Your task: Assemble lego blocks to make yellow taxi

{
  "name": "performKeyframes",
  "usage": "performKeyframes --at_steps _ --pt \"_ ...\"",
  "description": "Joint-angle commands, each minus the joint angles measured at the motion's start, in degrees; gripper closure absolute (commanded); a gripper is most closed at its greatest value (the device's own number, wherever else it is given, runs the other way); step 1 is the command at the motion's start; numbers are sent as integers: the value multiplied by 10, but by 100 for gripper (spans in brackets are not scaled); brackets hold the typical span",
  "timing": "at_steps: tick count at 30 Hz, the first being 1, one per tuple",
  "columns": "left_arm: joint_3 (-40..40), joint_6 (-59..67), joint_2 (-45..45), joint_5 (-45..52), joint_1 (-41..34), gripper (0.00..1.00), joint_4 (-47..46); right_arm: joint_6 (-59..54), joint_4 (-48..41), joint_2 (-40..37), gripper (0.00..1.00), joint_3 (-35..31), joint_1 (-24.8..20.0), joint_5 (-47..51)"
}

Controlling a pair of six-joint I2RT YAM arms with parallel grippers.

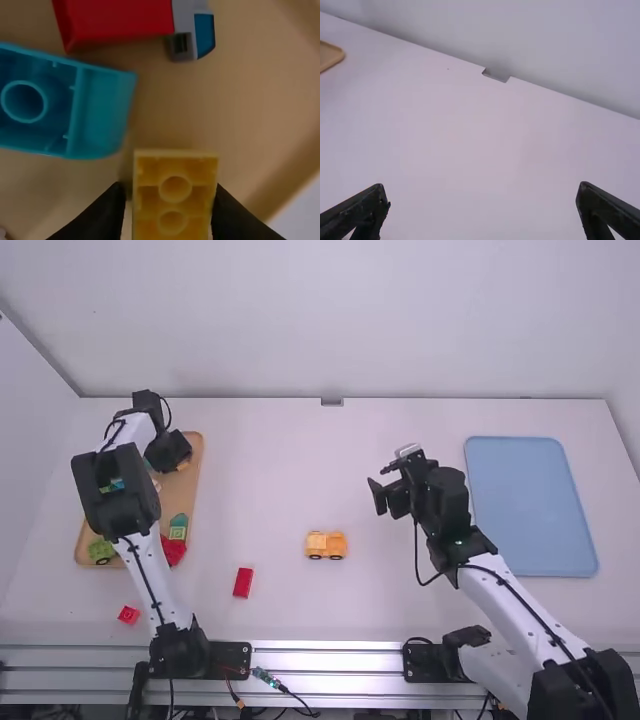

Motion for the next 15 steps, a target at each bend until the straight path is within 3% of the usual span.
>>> performKeyframes --at_steps 1,3,9,15 --pt "-16 -4 7 -1 -1 64 -2 0 1 2 1 -2 3 3" --pt "-16 -4 7 -1 -1 64 -2 0 1 2 1 -2 2 3" --pt "-15 -4 7 1 -2 42 -19 0 1 2 1 -2 2 3" --pt "-15 -13 7 1 -2 51 -26 0 1 2 1 -2 0 3"
